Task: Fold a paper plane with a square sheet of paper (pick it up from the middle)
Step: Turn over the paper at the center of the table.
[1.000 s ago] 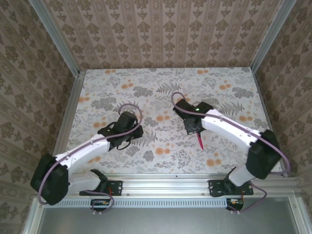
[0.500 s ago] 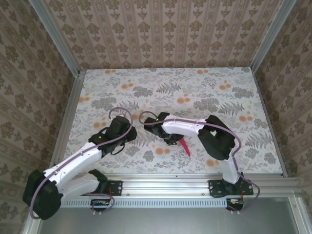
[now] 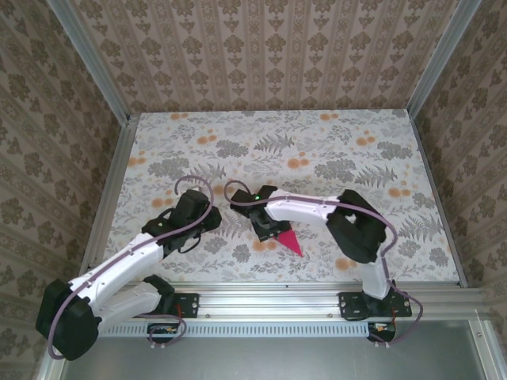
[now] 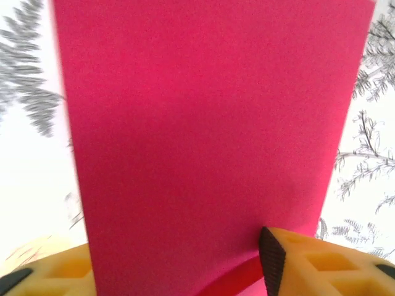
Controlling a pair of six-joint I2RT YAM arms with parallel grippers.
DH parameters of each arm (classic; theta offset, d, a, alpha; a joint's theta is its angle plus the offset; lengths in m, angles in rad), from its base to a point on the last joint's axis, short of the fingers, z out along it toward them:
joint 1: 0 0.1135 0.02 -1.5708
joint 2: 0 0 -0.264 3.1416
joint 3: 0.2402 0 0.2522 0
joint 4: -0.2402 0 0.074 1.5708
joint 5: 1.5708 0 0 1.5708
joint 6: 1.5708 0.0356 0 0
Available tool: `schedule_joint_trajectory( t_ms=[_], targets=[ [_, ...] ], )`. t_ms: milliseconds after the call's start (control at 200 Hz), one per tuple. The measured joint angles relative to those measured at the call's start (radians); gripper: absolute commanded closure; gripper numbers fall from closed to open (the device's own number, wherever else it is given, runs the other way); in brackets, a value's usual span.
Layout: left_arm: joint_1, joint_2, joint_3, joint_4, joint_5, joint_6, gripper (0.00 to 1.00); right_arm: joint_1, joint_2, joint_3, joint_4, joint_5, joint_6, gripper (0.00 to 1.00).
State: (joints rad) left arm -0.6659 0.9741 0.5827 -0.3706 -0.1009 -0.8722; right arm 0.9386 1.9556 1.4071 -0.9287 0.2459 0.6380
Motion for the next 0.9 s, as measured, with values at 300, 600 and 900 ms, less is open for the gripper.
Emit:
schedule_joint_trajectory(
  t_ms=[300, 600, 900],
  targets=[
    [0.0, 0.1, 0.003, 0.021, 0.058, 0.011, 0.67, -0.093, -0.44, -0.29, 0.257, -0.176, -0.002, 0.34],
    [-0.017, 0.205, 0.072, 0.058, 0.124, 0.039, 0.66, -0.261, -0.587, -0.611, 0.524, -0.444, 0.051, 0.75],
    [-0.124, 0.349, 0.158, 0.099, 0.161, 0.061, 0.66, -0.319, -0.632, -0.732, 0.697, -0.586, 0.077, 0.84]
  ],
)
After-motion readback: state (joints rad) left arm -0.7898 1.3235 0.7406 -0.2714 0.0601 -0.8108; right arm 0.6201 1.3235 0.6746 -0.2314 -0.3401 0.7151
